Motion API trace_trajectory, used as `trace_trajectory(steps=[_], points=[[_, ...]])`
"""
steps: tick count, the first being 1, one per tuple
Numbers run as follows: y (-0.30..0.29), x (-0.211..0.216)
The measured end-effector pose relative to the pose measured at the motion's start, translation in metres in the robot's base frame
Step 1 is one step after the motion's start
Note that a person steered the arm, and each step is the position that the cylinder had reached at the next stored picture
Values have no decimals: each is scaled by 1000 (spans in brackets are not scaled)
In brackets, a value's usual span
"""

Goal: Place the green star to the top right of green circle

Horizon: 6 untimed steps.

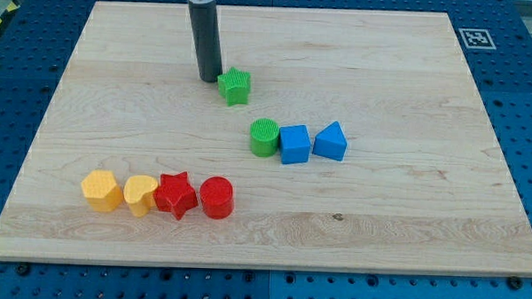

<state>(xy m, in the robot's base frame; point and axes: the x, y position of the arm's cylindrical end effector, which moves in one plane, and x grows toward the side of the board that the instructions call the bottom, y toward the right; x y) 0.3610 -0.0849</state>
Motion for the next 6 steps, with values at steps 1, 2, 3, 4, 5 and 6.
trace_trajectory(steps=[1,2,3,4,5,6], points=[[21,6],[40,10],[60,18],[82,29],[101,36],[108,37]])
